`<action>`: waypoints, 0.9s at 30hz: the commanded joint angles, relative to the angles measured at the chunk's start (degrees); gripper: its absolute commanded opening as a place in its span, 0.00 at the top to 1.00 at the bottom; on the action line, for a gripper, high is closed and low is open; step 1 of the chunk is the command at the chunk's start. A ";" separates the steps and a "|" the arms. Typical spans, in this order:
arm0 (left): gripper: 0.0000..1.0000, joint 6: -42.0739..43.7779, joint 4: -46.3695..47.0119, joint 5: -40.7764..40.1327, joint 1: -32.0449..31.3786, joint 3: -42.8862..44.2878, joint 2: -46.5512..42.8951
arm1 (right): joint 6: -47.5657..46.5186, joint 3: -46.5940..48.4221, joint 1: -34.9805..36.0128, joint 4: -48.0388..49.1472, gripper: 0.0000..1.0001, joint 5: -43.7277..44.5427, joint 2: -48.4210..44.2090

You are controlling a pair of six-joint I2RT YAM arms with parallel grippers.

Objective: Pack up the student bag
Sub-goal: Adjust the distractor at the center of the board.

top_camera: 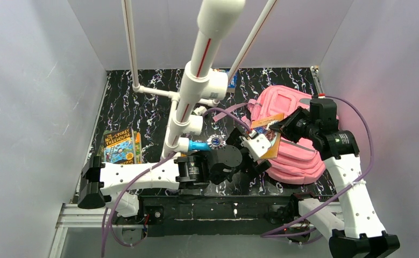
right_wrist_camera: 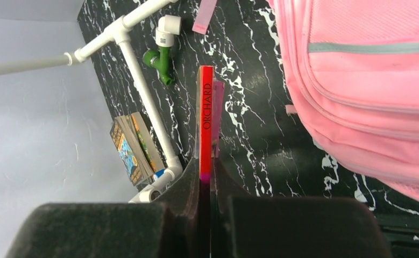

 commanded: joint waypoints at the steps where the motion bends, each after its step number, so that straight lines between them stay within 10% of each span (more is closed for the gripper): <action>1: 0.05 -7.29 -4.08 -4.64 3.89 4.18 -5.85 | -4.39 1.45 -0.07 6.19 0.99 -3.84 1.98; 27: 0.03 -12.87 -9.75 3.61 12.14 11.79 -7.58 | -6.64 2.04 -0.07 7.69 0.99 -2.67 4.77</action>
